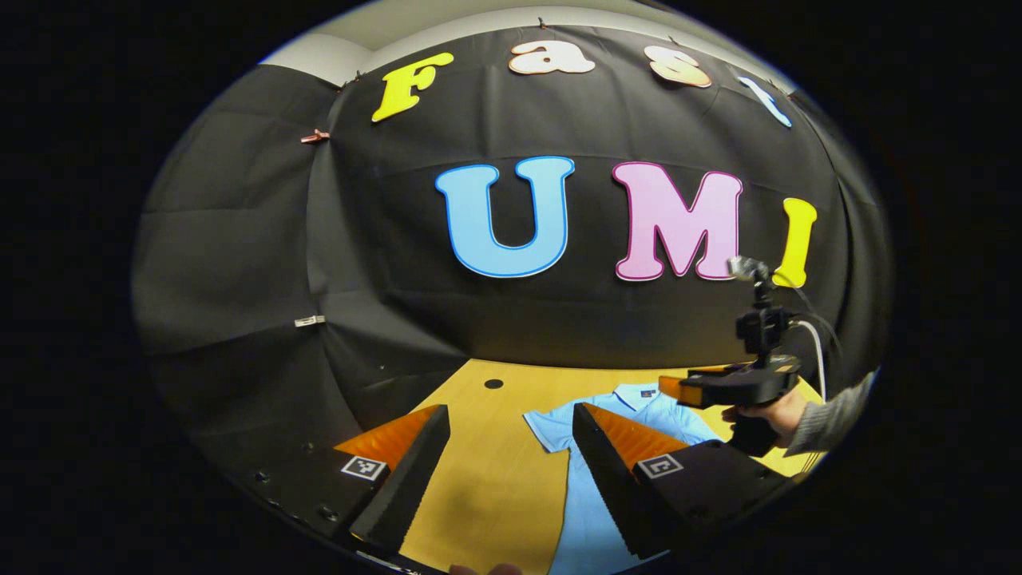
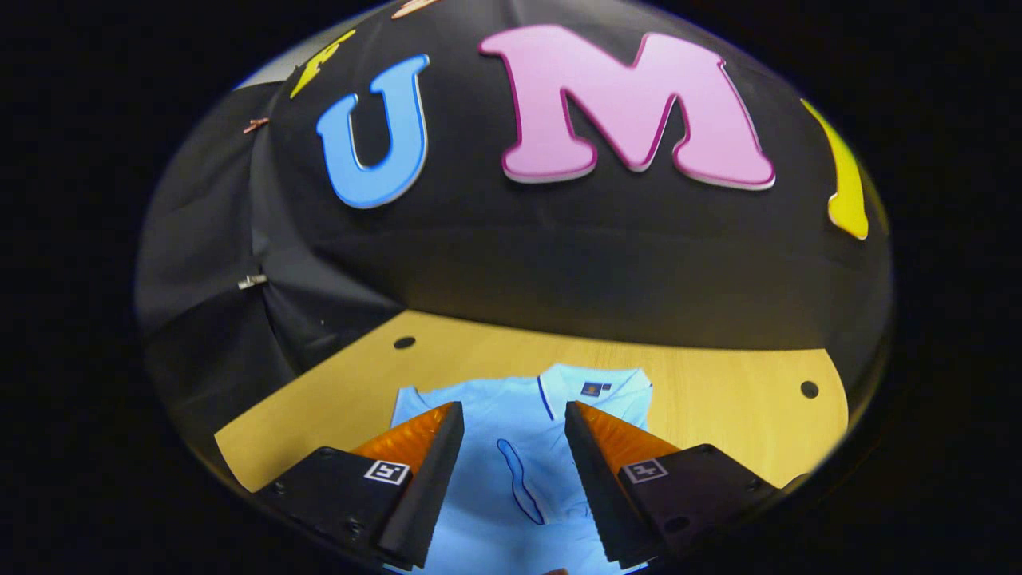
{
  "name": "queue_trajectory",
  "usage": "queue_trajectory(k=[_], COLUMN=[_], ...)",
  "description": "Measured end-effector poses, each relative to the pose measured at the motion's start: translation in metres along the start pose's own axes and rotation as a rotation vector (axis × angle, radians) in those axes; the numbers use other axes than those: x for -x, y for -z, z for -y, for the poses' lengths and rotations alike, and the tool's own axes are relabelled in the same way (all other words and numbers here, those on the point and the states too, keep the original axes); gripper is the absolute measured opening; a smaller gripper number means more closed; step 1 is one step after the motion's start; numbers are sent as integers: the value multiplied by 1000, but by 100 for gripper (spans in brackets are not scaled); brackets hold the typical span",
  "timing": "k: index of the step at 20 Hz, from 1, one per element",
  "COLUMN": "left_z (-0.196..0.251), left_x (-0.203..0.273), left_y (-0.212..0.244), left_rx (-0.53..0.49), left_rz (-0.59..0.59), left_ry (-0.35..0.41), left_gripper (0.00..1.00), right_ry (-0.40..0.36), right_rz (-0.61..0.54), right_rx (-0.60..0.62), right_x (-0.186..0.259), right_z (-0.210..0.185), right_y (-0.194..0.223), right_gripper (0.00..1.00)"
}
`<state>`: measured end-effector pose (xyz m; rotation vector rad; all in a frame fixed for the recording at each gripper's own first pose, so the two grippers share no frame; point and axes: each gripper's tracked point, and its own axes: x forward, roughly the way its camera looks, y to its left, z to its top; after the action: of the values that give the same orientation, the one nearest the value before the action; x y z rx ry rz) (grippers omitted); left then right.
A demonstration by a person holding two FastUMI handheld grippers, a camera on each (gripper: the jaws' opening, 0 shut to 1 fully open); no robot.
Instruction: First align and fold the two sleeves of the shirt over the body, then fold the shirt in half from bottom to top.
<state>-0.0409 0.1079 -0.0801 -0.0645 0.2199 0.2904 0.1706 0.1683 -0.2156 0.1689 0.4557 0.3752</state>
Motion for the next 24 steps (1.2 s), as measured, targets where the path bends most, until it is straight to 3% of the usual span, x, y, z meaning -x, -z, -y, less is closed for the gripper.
queue_trajectory(k=[7,10,14,19,24], left_z=[32,51,74,77,62], left_x=[-54,-95,-163,-260,-320], left_y=[9,23,53,130,196], left_rx=[-20,7,12,104,103], left_rz=[-33,-99,-206,-489,-706], left_ry=[95,136,171,76,-40], left_gripper=[98,98,98,99,98], right_ry=[18,56,107,206,261], right_rz=[301,347,377,385,357], right_rx=[-3,45,34,67,74], right_x=[161,224,276,312,323], right_z=[-7,-4,0,25,47], right_y=[-108,-118,-111,-106,-93], right_gripper=[87,87,87,87,88])
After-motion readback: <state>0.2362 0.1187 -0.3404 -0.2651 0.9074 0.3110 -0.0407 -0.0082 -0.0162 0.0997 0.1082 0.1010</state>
